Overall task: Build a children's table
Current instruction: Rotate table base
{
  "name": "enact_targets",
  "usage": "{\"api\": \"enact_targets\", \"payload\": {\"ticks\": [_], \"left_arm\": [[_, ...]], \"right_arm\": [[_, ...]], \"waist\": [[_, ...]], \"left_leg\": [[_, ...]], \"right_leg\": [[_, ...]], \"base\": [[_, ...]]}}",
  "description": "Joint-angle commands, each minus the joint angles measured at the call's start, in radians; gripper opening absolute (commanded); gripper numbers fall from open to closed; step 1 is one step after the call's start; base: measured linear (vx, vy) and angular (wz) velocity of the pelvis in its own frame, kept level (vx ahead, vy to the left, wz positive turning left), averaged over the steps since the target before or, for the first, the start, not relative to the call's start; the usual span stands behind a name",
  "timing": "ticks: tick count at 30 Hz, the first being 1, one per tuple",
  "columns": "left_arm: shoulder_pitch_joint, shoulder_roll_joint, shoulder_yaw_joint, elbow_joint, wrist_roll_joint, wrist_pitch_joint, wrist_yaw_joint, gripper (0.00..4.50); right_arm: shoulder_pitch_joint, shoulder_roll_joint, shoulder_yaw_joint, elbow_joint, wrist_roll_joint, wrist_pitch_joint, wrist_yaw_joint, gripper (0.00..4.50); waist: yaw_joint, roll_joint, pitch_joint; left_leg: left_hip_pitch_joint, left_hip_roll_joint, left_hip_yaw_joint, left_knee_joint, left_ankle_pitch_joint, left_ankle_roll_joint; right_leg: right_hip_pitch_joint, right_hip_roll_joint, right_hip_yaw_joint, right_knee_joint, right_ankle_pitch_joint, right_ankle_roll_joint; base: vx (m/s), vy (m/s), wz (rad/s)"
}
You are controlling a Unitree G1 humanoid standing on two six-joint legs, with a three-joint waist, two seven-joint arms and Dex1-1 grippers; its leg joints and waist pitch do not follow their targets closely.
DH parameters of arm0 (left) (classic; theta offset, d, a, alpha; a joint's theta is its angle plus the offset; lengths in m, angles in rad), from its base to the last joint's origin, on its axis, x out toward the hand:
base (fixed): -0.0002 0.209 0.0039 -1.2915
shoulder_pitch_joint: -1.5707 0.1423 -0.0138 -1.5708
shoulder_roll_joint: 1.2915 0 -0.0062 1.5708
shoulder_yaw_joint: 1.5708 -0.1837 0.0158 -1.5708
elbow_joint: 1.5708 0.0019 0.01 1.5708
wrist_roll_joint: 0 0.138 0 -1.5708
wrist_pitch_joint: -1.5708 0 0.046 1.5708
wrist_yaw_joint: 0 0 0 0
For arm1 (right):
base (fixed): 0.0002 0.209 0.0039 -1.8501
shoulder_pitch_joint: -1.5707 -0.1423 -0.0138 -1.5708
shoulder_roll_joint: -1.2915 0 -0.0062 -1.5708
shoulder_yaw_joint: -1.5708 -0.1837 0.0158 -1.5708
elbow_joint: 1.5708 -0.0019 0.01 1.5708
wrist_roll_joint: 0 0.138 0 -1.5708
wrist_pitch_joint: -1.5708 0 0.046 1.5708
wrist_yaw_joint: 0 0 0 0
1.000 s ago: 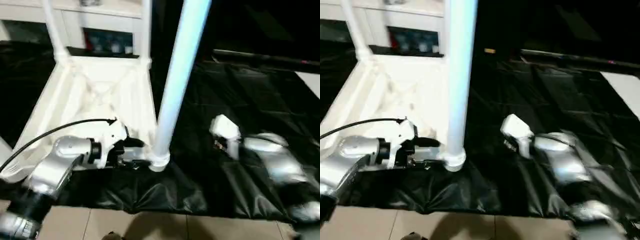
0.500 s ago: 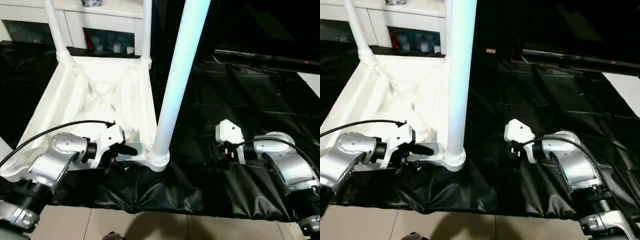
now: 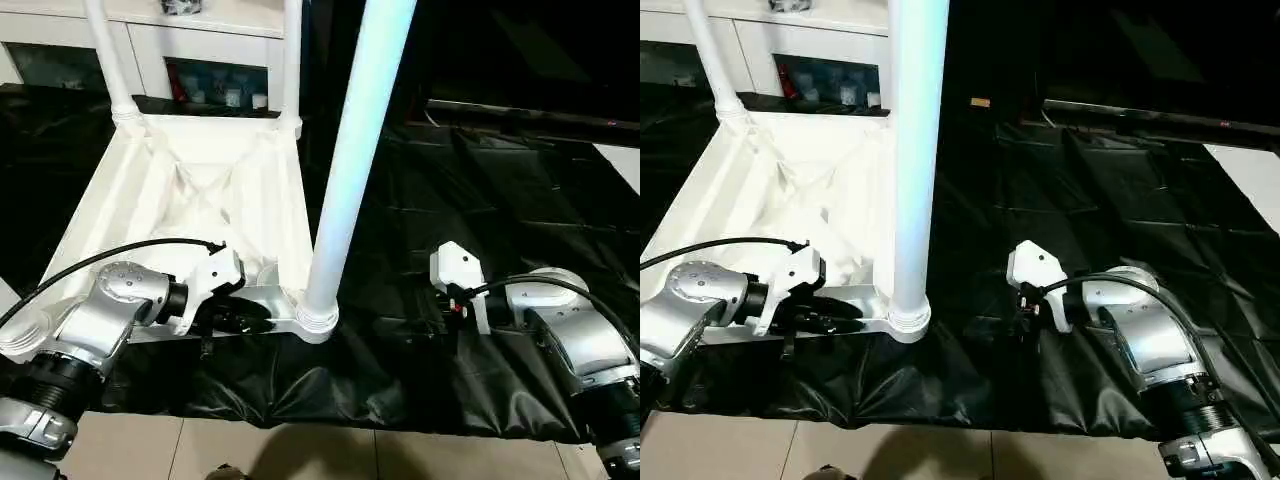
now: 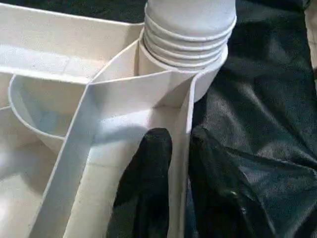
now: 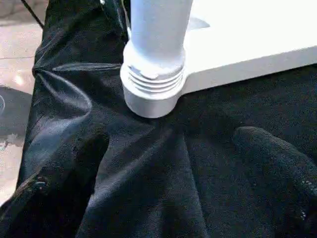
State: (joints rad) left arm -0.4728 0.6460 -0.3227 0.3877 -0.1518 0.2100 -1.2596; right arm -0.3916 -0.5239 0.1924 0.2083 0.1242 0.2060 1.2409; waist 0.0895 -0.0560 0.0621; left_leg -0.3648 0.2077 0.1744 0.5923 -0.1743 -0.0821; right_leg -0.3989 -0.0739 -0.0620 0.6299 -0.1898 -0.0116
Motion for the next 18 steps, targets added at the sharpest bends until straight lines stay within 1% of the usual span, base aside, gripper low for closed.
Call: {"api": "enact_targets", "payload": {"ticks": [1, 2, 3, 5, 8, 10, 11, 12, 13, 14, 16, 18], "left_arm": [[0.003, 0.014, -0.015, 0.018, 0.036, 0.014, 0.008, 0.41], [0.004, 0.015, -0.015, 0.015, 0.037, 0.015, 0.007, 0.29], [0.006, 0.015, -0.014, 0.011, 0.037, 0.017, 0.009, 0.29], [0.015, 0.014, -0.009, -0.004, 0.042, 0.046, 0.034, 0.05], [0.023, 0.008, -0.011, -0.017, 0.053, 0.073, 0.062, 0.02], [0.038, -0.022, 0.000, -0.040, 0.045, 0.105, 0.103, 0.02], [0.051, -0.081, 0.022, -0.080, 0.025, 0.159, 0.177, 0.02], [0.056, -0.106, 0.027, -0.097, 0.021, 0.175, 0.207, 0.02], [0.060, -0.133, 0.031, -0.111, 0.016, 0.189, 0.239, 0.02], [0.068, -0.159, 0.028, -0.135, 0.021, 0.202, 0.261, 0.02], [0.077, -0.168, 0.018, -0.154, 0.031, 0.199, 0.267, 0.02], [0.083, -0.179, 0.014, -0.164, 0.037, 0.189, 0.280, 0.02]], "right_arm": [[0.001, -0.021, 0.001, -0.018, 0.008, 0.006, -0.003, 4.50], [0.000, -0.020, 0.001, -0.019, 0.008, 0.007, -0.003, 4.50], [0.000, -0.018, 0.001, -0.020, 0.010, 0.010, -0.005, 4.50], [0.003, -0.003, -0.002, -0.025, 0.018, 0.014, -0.016, 4.50], [0.005, 0.018, -0.004, -0.024, 0.023, 0.011, -0.033, 4.50], [0.005, 0.049, -0.003, -0.022, 0.019, 0.013, -0.071, 4.50], [0.001, 0.091, -0.003, -0.009, 0.009, 0.005, -0.125, 4.50], [-0.002, 0.109, -0.003, -0.001, 0.004, -0.002, -0.148, 4.50], [-0.007, 0.129, -0.003, 0.012, -0.006, -0.002, -0.181, 4.50], [-0.012, 0.151, 0.002, 0.027, -0.021, -0.009, -0.221, 4.50], [-0.014, 0.166, 0.005, 0.037, -0.034, -0.015, -0.251, 4.50], [-0.020, 0.182, 0.005, 0.052, -0.043, -0.007, -0.284, 4.50]], "waist": [[0.005, 0.017, -0.064], [0.005, 0.015, -0.063], [0.005, 0.016, -0.063], [0.004, 0.017, -0.064], [0.003, 0.018, -0.064], [0.000, 0.017, -0.065], [0.000, 0.016, -0.067], [-0.001, 0.017, -0.067], [0.000, 0.013, -0.068], [0.000, 0.013, -0.068], [0.001, 0.010, -0.068], [0.001, 0.013, -0.069]], "left_leg": [[0.018, 0.025, -0.007, -0.074, -0.285, -0.018], [0.018, 0.024, -0.006, -0.074, -0.287, -0.017], [0.017, 0.024, -0.007, -0.074, -0.289, -0.017], [0.017, 0.026, -0.009, -0.075, -0.288, -0.020], [0.017, 0.025, -0.009, -0.075, -0.288, -0.020], [0.013, 0.026, -0.009, -0.076, -0.279, -0.024], [0.016, 0.027, -0.008, -0.075, -0.275, -0.024], [0.015, 0.028, -0.008, -0.075, -0.267, -0.027], [0.015, 0.026, -0.006, -0.072, -0.255, -0.022], [0.012, 0.024, -0.006, -0.072, -0.248, -0.018], [0.010, 0.022, -0.006, -0.072, -0.229, -0.013], [0.011, 0.021, -0.005, -0.071, -0.225, -0.009]], "right_leg": [[0.042, -0.064, 0.045, -0.084, -0.284, -0.194], [0.042, -0.064, 0.046, -0.085, -0.292, -0.191], [0.042, -0.064, 0.046, -0.086, -0.301, -0.188], [0.041, -0.065, 0.045, -0.086, -0.317, -0.181], [0.041, -0.064, 0.045, -0.086, -0.314, -0.181], [0.042, -0.065, 0.045, -0.082, -0.297, -0.186], [0.041, -0.065, 0.045, -0.082, -0.286, -0.190], [0.041, -0.066, 0.045, -0.079, -0.270, -0.197], [0.041, -0.066, 0.044, -0.080, -0.269, -0.196], [0.042, -0.064, 0.044, -0.081, -0.271, -0.193], [0.043, -0.063, 0.044, -0.083, -0.271, -0.180], [0.042, -0.062, 0.045, -0.084, -0.268, -0.171]], "base": [[0.000, 0.000, 0.00], [0.000, 0.000, 0.00], [0.000, 0.000, 0.00], [0.000, 0.000, 0.00], [0.000, 0.000, 0.00], [0.000, 0.000, 0.00], [0.000, 0.000, 0.00], [0.000, 0.000, 0.00], [0.000, 0.000, 0.00], [0.000, 0.000, 0.00], [0.000, 0.000, 0.00], [0.000, 0.000, 0.00]]}}
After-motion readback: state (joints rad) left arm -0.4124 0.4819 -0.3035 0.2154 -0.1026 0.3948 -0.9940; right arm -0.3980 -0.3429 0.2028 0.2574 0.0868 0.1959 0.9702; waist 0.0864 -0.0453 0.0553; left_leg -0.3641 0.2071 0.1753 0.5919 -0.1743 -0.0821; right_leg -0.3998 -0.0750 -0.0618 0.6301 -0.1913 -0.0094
